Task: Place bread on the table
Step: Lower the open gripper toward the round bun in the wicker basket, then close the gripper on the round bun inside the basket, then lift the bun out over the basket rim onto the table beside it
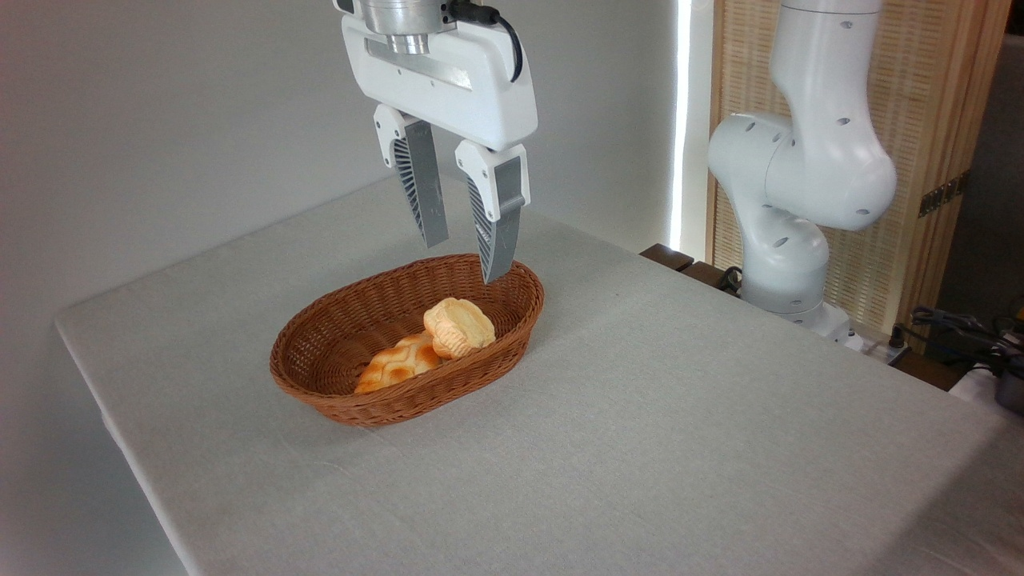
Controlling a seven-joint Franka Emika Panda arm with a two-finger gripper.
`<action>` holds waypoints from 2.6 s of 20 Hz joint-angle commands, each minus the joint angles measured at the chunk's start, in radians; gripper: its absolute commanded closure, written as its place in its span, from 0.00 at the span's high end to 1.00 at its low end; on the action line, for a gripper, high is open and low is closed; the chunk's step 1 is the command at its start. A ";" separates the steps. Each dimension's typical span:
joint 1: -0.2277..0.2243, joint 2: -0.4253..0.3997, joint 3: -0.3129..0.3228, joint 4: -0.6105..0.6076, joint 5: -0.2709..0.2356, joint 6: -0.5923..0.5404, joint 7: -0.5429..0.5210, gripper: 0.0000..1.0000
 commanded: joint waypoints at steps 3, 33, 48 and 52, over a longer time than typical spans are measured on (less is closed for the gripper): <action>-0.005 0.005 0.007 0.004 0.016 0.001 -0.006 1.00; -0.008 -0.033 -0.324 -0.474 0.072 0.423 -0.009 1.00; -0.008 -0.021 -0.343 -0.482 0.105 0.426 -0.008 0.21; -0.008 -0.026 -0.343 -0.476 0.103 0.420 -0.019 0.17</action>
